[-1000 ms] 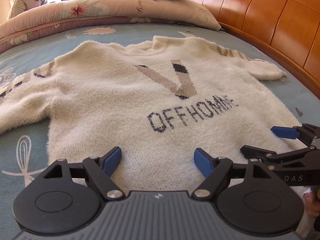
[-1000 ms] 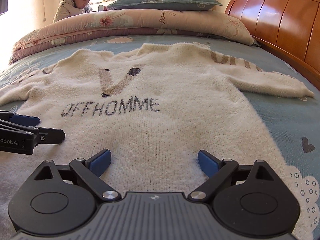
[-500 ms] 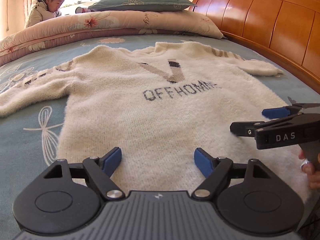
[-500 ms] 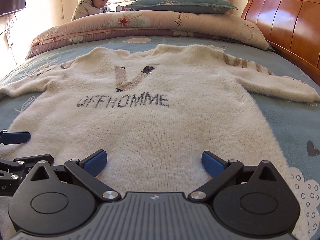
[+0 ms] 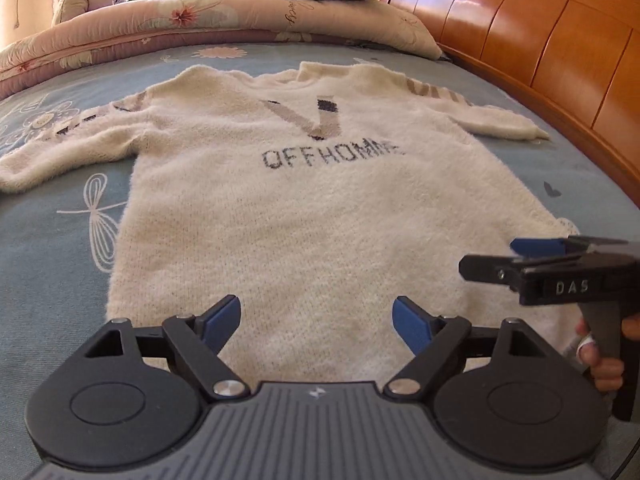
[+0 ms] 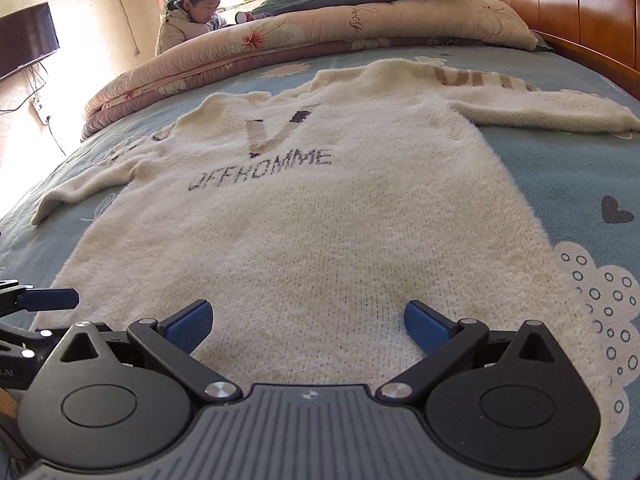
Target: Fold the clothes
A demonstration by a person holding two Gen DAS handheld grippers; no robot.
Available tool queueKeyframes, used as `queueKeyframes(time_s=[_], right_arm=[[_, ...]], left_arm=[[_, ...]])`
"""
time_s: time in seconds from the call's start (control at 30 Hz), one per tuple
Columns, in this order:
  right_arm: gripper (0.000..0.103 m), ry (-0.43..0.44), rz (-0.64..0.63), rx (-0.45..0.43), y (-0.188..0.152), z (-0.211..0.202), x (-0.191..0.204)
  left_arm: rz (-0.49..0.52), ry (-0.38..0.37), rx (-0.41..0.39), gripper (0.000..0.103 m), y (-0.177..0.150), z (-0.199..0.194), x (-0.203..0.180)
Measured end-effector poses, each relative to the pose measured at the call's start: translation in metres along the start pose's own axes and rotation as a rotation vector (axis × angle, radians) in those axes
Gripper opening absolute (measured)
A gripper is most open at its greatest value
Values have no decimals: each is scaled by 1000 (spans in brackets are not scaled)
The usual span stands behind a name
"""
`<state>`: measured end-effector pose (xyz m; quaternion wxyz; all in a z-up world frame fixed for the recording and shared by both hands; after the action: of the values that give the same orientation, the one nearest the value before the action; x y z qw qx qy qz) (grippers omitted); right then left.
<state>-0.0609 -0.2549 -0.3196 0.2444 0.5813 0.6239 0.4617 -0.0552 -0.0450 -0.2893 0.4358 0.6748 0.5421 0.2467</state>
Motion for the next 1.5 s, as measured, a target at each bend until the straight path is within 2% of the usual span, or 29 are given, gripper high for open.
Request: queueKeyframes(time_s=[0.07, 0.13, 0.27, 0.37, 0.43, 0.5, 0.6, 0.67, 0.73, 0.8, 0.87, 1.13, 1.2, 1.4, 1.5], right_arm=[[103, -20, -62, 16, -3, 2, 6], [103, -40, -139, 19, -7, 3, 14], [103, -37, -139, -40, -9, -3, 12], [103, -37, -21, -80, 0, -10, 5], [103, -7, 109, -103, 18, -5, 0], [103, 26, 214, -119, 41, 7, -2], [103, 104, 308, -97, 70, 35, 4], [103, 152, 368, -77, 88, 54, 8], [103, 136, 389, 11, 84, 82, 9], [103, 81, 366, 95, 70, 102, 8], [103, 75, 333, 76, 64, 99, 11], [103, -83, 172, 179, 46, 51, 27], [103, -79, 105, 159, 46, 43, 46], [103, 7, -184, 109, 34, 52, 140], [103, 36, -259, 141, 13, 66, 173]], left_arm=[[-26, -18, 7, 95, 13, 17, 4], [-61, -29, 44, 95, 20, 39, 13], [-149, -74, 80, 95, 18, 64, 33], [-162, -78, 45, 95, 35, 59, 44], [-158, -55, 0, 95, 50, 55, 54], [-183, -48, -3, 95, 58, 51, 66], [-188, -43, -11, 95, 65, 40, 86], [-194, -10, -15, 95, 66, 33, 104], [-205, 21, 11, 95, 63, 32, 118], [-215, 37, 22, 95, 62, 31, 127], [-223, 43, 20, 95, 62, 28, 135], [-250, 61, -8, 95, 68, 12, 156], [-249, 49, -8, 95, 68, 10, 155], [-227, 4, 9, 95, 64, 5, 148], [-227, -12, 14, 95, 63, 2, 149]])
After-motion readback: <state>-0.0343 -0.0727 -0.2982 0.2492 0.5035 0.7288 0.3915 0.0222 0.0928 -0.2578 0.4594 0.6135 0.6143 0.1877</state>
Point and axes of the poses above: each gripper's, at about its wrist camera, not at the fingertips, and z roughly the way its jaws point, x to its left, y to its top, the point moved 6 cm from there along z, roughly the way its jaws point, and after that the axes turned 15 degrees about -x, right-handed, at the moved point
